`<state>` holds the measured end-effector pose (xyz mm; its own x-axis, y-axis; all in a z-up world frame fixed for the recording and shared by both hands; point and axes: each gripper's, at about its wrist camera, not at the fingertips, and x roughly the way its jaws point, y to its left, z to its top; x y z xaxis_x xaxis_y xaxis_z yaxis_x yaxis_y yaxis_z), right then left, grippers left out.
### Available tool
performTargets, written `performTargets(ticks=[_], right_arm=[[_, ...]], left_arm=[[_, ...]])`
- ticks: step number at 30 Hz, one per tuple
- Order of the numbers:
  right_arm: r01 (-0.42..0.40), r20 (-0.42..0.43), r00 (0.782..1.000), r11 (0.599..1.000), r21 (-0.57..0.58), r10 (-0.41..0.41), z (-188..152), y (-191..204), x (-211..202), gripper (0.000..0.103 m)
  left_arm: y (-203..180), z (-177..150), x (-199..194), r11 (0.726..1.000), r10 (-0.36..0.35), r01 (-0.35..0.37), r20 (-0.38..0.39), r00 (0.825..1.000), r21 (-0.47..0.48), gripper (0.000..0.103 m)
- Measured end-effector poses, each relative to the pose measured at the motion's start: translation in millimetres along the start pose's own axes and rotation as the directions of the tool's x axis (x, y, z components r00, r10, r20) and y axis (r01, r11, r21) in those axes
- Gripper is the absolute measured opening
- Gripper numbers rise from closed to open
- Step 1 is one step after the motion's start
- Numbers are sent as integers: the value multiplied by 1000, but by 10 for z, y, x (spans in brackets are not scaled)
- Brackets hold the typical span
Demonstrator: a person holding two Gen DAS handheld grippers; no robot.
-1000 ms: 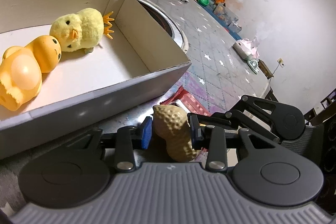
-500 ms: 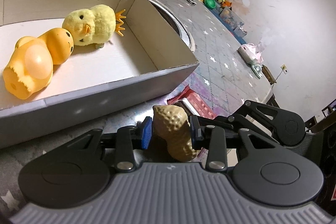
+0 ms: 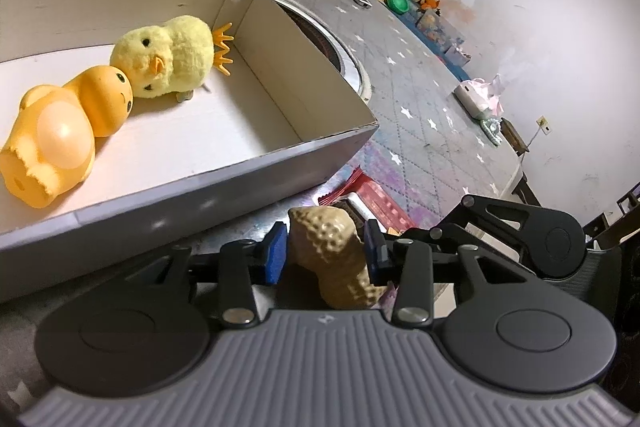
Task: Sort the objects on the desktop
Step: 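Lift the peanut toy with the left gripper, then carry the peanut toy with the left gripper into the box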
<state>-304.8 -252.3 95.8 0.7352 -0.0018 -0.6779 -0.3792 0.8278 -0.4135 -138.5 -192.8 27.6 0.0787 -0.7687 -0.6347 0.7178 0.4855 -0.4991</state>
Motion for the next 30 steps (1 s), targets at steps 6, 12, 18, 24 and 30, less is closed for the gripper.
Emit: performTargets(ticks=[6,12,18,24,30], right_arm=[[-1,29,1000,1000,-12,1,80,-69,-161,45],[38,96,995,998,-57,-33,319,-269,-308,45],[35,125,992,996,-77,-25,645,-584,-122,45],[-100,73,992,994,-50,103,874,-890,229,45],[-247,14,969,969,-3,247,887,-1087,483,45]], left_arm=[[-16,20,-212,1000,-6,5,41,999,11,38],[-177,210,-522,998,5,-13,138,990,60,38],[-83,571,-621,997,38,-52,204,978,62,38],[247,792,-503,997,63,-55,184,981,-49,38],[515,813,-401,989,67,-48,143,987,-137,37]])
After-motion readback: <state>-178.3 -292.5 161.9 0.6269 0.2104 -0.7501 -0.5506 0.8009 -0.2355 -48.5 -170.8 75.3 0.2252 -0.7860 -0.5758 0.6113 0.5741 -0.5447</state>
